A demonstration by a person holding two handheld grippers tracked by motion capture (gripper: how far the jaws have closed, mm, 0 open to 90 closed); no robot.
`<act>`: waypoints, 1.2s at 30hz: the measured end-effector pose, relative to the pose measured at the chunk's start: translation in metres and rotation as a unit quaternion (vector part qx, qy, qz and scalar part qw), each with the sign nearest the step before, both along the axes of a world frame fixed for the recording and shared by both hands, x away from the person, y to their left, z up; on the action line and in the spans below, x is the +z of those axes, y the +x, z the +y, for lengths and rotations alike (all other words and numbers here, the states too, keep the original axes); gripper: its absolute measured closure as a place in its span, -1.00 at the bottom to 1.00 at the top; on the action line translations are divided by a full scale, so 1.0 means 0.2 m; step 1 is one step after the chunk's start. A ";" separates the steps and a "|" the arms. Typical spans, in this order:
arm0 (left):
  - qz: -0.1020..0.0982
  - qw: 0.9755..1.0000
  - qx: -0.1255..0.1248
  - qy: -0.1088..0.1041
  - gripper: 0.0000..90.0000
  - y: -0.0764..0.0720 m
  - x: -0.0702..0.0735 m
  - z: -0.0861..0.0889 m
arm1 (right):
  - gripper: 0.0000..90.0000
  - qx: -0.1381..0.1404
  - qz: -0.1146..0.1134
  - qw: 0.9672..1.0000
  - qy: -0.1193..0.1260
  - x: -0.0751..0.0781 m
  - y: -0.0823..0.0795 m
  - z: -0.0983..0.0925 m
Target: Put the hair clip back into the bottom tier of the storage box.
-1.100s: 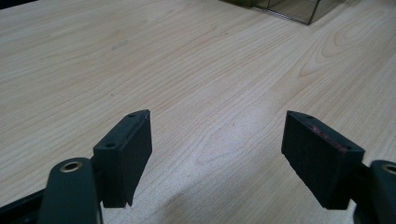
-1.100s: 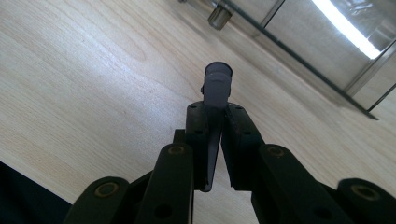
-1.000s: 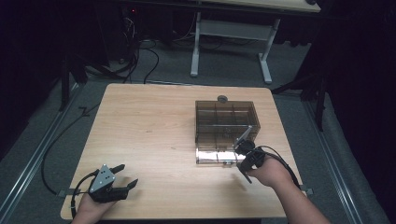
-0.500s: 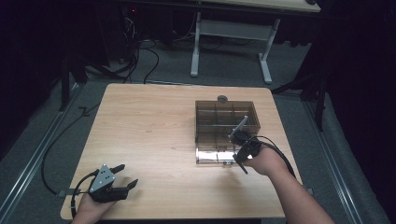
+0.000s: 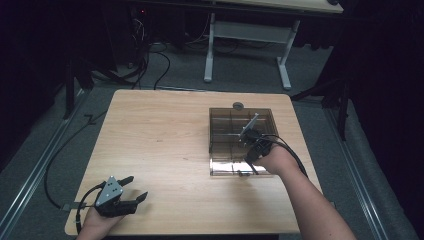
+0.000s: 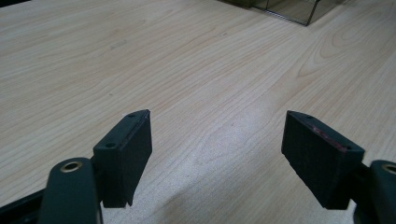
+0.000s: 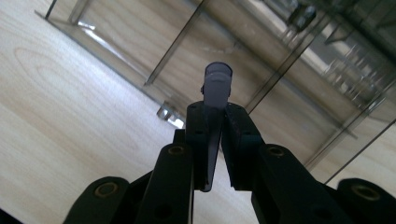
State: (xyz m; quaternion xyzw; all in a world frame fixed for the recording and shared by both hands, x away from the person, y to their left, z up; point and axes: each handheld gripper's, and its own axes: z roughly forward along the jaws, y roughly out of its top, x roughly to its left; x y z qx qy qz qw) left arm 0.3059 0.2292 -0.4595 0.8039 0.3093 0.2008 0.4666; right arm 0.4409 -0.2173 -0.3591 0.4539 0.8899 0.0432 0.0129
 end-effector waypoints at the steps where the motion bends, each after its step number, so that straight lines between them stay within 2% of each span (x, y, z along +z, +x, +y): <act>1: 0.000 1.000 0.000 0.000 -0.45 0.00 0.00 0.00 | 0.81 0.001 0.000 1.000 0.002 0.00 0.01 0.00; 3: 0.000 1.000 -0.001 0.000 -0.45 0.00 0.00 0.00 | 0.81 0.000 0.000 1.000 0.001 0.00 0.02 0.01; 4: 0.000 1.000 -0.001 0.000 -0.45 0.00 0.00 0.00 | 0.81 0.010 -0.005 1.000 -0.002 -0.01 0.03 0.01; 6: 0.000 1.000 -0.001 0.000 -0.45 0.00 0.00 0.00 | 0.81 -0.004 -0.001 1.000 0.000 -0.01 0.04 0.02; 8: 0.001 1.000 -0.001 0.000 -0.45 0.00 0.00 0.00 | 0.81 0.004 -0.006 1.000 0.001 -0.01 0.06 0.02; 11: 0.002 1.000 -0.002 0.002 -0.45 0.00 0.00 0.00 | 0.81 0.002 -0.006 1.000 -0.001 -0.03 0.08 0.04; 12: 0.002 1.000 -0.002 0.002 -0.45 0.00 0.00 0.00 | 0.81 0.015 -0.010 1.000 -0.002 -0.04 0.09 0.04; 13: 0.002 1.000 -0.002 0.001 -0.45 0.00 0.00 0.00 | 0.81 0.001 -0.006 1.000 -0.002 -0.04 0.09 0.05; 14: 0.002 1.000 -0.003 0.001 -0.45 0.00 0.00 0.00 | 0.81 0.012 -0.008 1.000 -0.003 -0.05 0.09 0.05; 15: 0.002 1.000 -0.003 0.001 -0.45 0.00 0.00 0.00 | 0.81 0.003 -0.008 1.000 -0.003 -0.05 0.09 0.05; 16: 0.001 1.000 -0.002 0.001 -0.45 0.00 0.00 0.00 | 0.81 0.014 -0.013 1.000 -0.004 -0.06 0.10 0.05; 17: 0.002 1.000 -0.003 0.001 -0.45 0.00 0.00 0.00 | 0.81 0.005 -0.011 1.000 -0.006 -0.06 0.10 0.06; 18: 0.002 1.000 -0.003 0.001 -0.45 0.00 0.00 0.00 | 0.81 0.013 -0.015 1.000 -0.005 -0.07 0.11 0.06; 20: 0.002 1.000 -0.003 0.001 -0.45 0.00 0.00 0.00 | 0.81 0.007 -0.013 1.000 -0.003 -0.07 0.11 0.06; 22: 0.002 1.000 -0.003 0.001 -0.45 0.00 0.00 0.00 | 0.81 0.014 -0.012 1.000 -0.004 -0.09 0.12 0.06; 24: 0.002 1.000 -0.003 0.001 -0.45 0.00 0.00 0.00 | 0.81 0.004 -0.009 1.000 -0.006 -0.09 0.12 0.06; 27: 0.002 1.000 -0.001 -0.001 -0.45 0.00 0.00 0.00 | 0.81 0.010 -0.010 1.000 -0.007 -0.11 0.13 0.06; 28: 0.002 1.000 -0.002 0.000 -0.45 0.00 0.00 0.00 | 0.81 0.023 -0.014 1.000 -0.005 -0.11 0.13 0.05; 30: 0.003 1.000 -0.003 0.001 -0.45 0.00 0.00 0.00 | 0.81 0.012 -0.010 1.000 -0.002 -0.12 0.13 0.06; 32: 0.002 1.000 -0.002 0.000 -0.45 0.00 0.00 0.00 | 0.81 0.019 -0.012 1.000 -0.002 -0.13 0.13 0.05; 33: 0.003 1.000 -0.003 0.001 -0.45 0.00 0.00 0.00 | 0.81 0.008 -0.006 1.000 -0.003 -0.13 0.12 0.05; 34: 0.002 1.000 -0.003 0.001 -0.45 0.00 0.00 0.00 | 0.81 0.008 -0.006 1.000 -0.003 -0.13 0.12 0.05; 35: 0.002 1.000 -0.003 0.001 -0.45 0.00 0.00 0.00 | 0.81 0.020 -0.012 1.000 -0.002 -0.14 0.12 0.04; 36: 0.002 1.000 -0.003 0.001 -0.45 0.00 0.00 0.00 | 0.81 0.000 -0.004 1.000 -0.003 -0.14 0.11 0.05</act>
